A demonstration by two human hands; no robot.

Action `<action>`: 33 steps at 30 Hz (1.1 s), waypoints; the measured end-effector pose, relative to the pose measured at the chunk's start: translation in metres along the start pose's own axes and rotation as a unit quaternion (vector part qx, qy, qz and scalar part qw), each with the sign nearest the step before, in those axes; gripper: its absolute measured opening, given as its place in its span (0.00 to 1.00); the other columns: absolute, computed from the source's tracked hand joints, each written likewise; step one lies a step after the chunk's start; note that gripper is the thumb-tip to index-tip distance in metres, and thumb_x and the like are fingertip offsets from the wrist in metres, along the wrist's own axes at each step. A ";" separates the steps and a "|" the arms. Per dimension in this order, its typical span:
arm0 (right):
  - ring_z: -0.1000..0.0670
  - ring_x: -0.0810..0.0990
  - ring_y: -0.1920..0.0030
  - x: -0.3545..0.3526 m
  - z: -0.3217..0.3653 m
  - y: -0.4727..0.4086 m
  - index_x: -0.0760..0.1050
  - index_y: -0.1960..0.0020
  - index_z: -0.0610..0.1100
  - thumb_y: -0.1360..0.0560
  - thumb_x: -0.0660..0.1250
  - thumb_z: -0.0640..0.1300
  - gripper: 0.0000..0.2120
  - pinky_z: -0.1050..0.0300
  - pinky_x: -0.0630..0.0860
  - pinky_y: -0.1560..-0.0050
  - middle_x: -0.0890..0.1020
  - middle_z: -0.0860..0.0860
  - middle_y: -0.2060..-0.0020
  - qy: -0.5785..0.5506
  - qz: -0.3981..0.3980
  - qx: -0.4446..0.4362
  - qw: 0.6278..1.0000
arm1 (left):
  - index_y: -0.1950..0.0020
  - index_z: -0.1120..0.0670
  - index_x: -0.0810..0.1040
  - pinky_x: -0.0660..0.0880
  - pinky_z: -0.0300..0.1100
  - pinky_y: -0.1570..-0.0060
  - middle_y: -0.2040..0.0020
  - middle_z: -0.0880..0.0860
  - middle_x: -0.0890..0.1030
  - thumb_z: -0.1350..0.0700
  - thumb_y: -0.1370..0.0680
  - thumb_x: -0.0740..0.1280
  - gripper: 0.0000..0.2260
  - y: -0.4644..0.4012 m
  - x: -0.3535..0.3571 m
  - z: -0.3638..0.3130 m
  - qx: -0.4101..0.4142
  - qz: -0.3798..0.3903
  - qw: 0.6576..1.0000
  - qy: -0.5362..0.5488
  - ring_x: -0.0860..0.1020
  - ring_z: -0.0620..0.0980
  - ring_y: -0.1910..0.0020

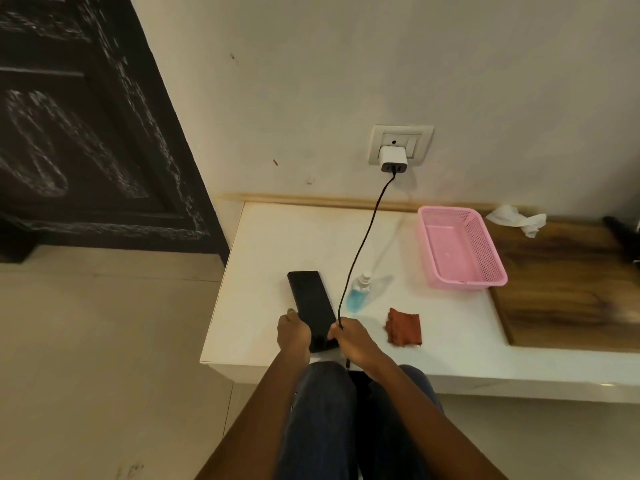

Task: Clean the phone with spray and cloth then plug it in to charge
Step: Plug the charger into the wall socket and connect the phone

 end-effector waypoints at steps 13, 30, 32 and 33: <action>0.51 0.74 0.50 -0.006 0.023 0.014 0.73 0.56 0.43 0.21 0.56 0.41 0.09 0.61 0.67 0.50 0.77 0.48 0.53 -0.083 -0.002 -0.012 0.996 | 0.41 0.58 0.74 0.75 0.53 0.51 0.45 0.60 0.79 0.36 0.21 0.50 0.28 0.014 0.032 0.028 -0.147 0.166 0.941 0.256 0.77 0.59 0.49; 0.56 0.69 0.77 -0.055 0.032 0.097 0.80 0.63 0.42 0.25 0.67 0.49 0.13 0.66 0.63 0.77 0.82 0.49 0.69 -0.228 0.049 -0.009 0.972 | 0.30 0.57 0.65 0.72 0.66 0.50 0.38 0.64 0.70 0.38 0.22 0.56 0.28 0.066 0.043 -0.034 -0.140 0.301 0.793 0.511 0.76 0.61 0.47; 0.55 0.73 0.75 -0.055 0.035 0.108 0.81 0.59 0.40 0.27 0.70 0.48 0.11 0.65 0.67 0.76 0.84 0.46 0.66 -0.227 0.082 -0.021 0.970 | 0.31 0.58 0.63 0.72 0.66 0.49 0.39 0.64 0.70 0.39 0.21 0.57 0.28 0.072 0.044 -0.042 -0.146 0.299 0.791 0.513 0.77 0.61 0.48; 0.53 0.76 0.73 -0.054 0.035 0.112 0.81 0.58 0.40 0.29 0.71 0.48 0.11 0.65 0.71 0.74 0.85 0.44 0.63 -0.227 0.094 -0.025 0.969 | 0.31 0.58 0.63 0.73 0.66 0.49 0.39 0.64 0.70 0.38 0.22 0.57 0.28 0.076 0.045 -0.045 -0.151 0.299 0.787 0.518 0.77 0.61 0.47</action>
Point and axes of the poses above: each hand's wrist, its own y-axis away from the middle knuckle, its own x-axis out of the palm, z = x × y, the point moved 10 cm from there along -y, towards the middle knuckle
